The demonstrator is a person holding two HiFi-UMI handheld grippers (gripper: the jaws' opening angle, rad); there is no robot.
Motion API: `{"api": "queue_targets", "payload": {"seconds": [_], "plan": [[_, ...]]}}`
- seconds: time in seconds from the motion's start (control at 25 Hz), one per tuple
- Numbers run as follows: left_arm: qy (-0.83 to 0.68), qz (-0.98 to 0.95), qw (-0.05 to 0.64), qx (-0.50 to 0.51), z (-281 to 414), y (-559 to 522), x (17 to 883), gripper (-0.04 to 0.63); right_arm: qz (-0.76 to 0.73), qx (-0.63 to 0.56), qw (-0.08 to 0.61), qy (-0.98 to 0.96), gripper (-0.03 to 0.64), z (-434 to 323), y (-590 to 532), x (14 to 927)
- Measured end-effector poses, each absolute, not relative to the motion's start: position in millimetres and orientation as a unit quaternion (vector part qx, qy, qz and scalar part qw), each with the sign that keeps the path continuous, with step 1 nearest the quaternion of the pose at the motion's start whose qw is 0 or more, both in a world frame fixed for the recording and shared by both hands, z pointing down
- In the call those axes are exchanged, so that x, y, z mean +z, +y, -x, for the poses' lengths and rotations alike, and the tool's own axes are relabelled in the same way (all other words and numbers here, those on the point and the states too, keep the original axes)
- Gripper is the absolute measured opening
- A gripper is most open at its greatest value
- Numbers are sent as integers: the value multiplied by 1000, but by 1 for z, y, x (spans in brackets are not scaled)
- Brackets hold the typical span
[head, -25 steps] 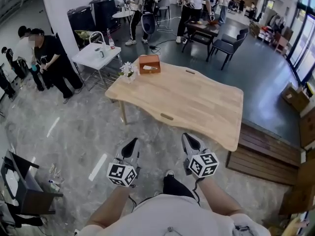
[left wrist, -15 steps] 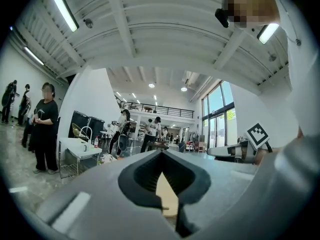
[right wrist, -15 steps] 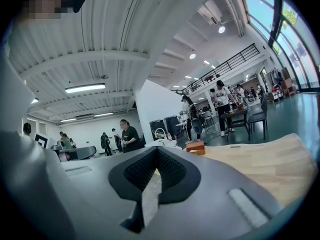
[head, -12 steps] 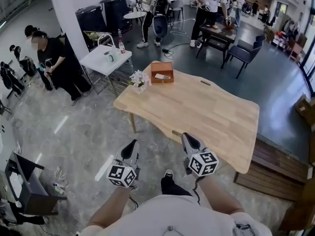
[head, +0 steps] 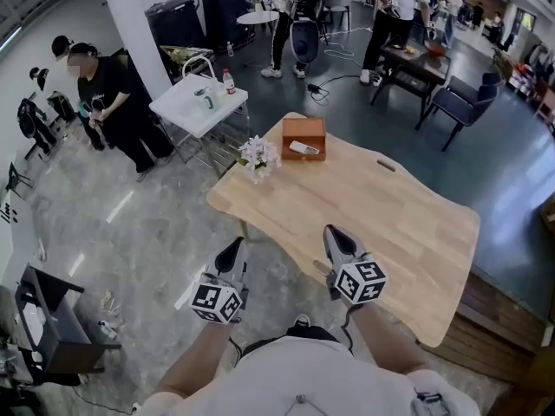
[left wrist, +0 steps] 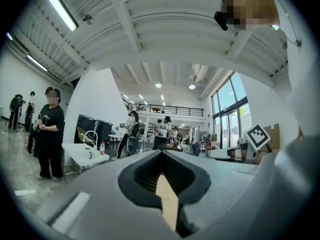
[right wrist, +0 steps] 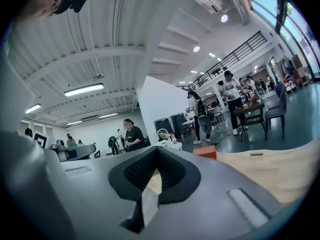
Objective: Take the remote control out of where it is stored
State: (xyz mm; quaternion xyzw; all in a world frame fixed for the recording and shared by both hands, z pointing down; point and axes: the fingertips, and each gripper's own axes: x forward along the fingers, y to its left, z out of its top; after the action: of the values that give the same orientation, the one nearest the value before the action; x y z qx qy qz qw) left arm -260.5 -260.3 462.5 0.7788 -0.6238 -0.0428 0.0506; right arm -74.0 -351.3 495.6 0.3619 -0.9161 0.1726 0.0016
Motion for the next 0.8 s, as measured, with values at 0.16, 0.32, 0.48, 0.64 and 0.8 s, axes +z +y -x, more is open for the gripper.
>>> {"api": "queue_targets", "payload": {"seconds": [0.16, 0.32, 0.48, 0.64, 0.8], "plan": [[-631, -773, 51, -41, 269, -298, 467, 0, -353, 178, 4, -918, 28, 85, -389, 503], [-633, -772, 52, -35, 279, -328, 469, 0, -353, 184, 2, -917, 28, 94, -420, 508], [-632, -772, 54, -36, 291, -356, 475, 0, -357, 196, 0, -913, 28, 105, -446, 521], [-625, -778, 54, -37, 310, -393, 480, 0, -363, 199, 3, -910, 28, 123, -472, 531], [-605, -793, 55, -40, 335, -446, 481, 0, -388, 197, 5, -901, 28, 141, -510, 533]]}}
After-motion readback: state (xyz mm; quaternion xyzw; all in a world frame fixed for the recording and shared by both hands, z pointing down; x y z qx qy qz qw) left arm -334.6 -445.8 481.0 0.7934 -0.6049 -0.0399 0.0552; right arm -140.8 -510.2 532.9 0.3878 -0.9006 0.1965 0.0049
